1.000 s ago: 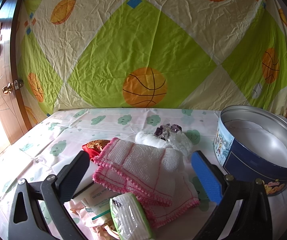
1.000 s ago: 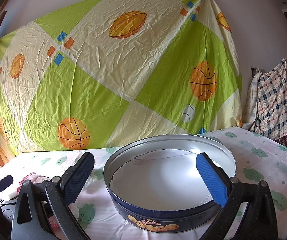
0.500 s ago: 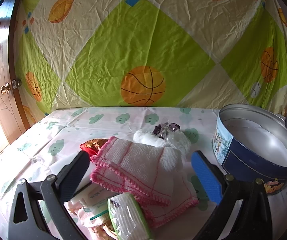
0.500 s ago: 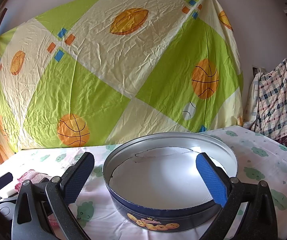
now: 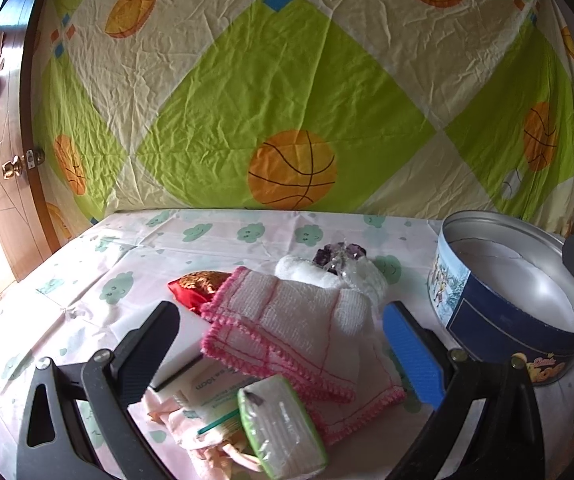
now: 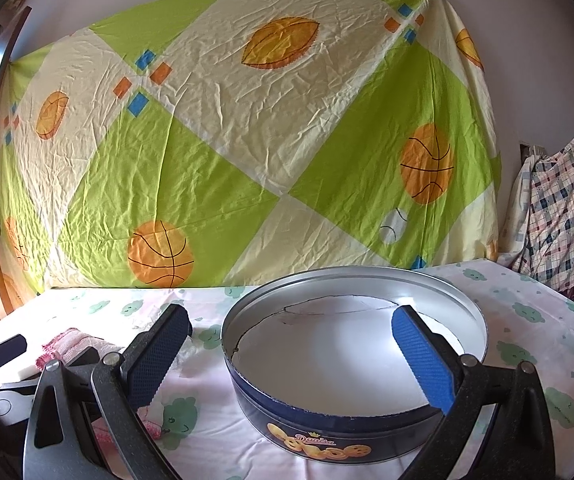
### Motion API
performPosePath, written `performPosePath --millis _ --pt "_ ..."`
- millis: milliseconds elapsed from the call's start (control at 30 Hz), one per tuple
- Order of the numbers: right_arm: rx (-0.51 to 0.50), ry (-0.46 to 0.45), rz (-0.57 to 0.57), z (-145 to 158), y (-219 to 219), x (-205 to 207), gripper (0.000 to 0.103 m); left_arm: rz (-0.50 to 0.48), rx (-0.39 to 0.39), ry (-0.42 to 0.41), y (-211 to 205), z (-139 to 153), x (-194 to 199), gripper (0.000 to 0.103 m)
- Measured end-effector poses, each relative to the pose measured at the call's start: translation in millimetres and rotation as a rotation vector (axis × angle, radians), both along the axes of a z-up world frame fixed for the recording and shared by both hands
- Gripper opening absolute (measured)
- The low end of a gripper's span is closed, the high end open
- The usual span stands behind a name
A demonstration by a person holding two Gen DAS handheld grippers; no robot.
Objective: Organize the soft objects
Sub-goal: 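Grasp the green tissue pack with the right gripper and lift it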
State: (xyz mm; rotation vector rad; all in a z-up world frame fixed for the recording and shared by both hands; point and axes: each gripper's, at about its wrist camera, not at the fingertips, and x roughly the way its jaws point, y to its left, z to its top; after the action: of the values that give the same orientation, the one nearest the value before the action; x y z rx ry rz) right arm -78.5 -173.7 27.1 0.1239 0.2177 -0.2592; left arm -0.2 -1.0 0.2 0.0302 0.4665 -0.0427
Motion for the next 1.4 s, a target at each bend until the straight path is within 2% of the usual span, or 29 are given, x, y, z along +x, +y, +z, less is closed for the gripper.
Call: performPosePath --millis 167,333,433,533,600,700,767,900,933,967,1100,1300,1400 --pt "0.008 0.014 0.077 -1.0 5.9 1.7 0.102 0.099 0.041 -0.029 35.7 2.1 -23.0 0.103" --pt "0.001 0.059 0.227 -5.1 22.2 6.9 0.101 0.191 0.058 -0.032 83.2 3.4 -41.6 0.103" --pt "0.046 0.114 0.373 -9.2 36.1 13.3 0.098 0.227 0.061 -0.023 106.2 2.8 -50.0 0.103" --pt "0.084 0.206 0.509 -16.4 59.1 19.3 0.085 0.253 0.070 -0.012 118.5 -0.2 -55.3 0.103" --pt "0.084 0.252 0.576 -20.2 78.2 20.8 0.081 0.248 0.067 0.005 123.4 -3.2 -57.4 0.103" --pt "0.101 0.286 0.648 -22.4 101.5 20.1 0.081 0.245 0.054 0.027 129.1 -6.6 -58.6 0.102" --pt "0.085 0.311 0.655 -23.1 114.9 21.9 0.079 0.250 0.050 0.033 131.7 -7.8 -58.8 0.102" --pt "0.064 0.437 0.678 -35.9 132.1 41.7 0.058 0.245 0.032 0.039 135.5 -8.2 -61.0 0.102" --pt "0.069 0.476 0.683 -40.5 134.5 47.5 0.043 0.238 0.022 0.043 136.0 -8.0 -61.3 0.102" --pt "0.084 0.501 0.688 -44.1 134.0 52.4 0.033 0.230 0.012 0.047 136.3 -8.0 -61.6 0.102" --pt "0.153 0.468 0.728 -42.6 121.7 48.9 0.031 0.200 -0.019 0.060 134.5 -7.7 -62.3 0.102" --pt "0.209 0.296 0.790 -11.8 88.5 23.8 0.031 0.134 -0.021 0.022 116.5 3.3 -60.0 0.102" --pt "0.260 0.286 0.808 -11.7 69.9 26.5 0.031 0.104 -0.008 0.008 102.4 9.5 -56.7 0.102"
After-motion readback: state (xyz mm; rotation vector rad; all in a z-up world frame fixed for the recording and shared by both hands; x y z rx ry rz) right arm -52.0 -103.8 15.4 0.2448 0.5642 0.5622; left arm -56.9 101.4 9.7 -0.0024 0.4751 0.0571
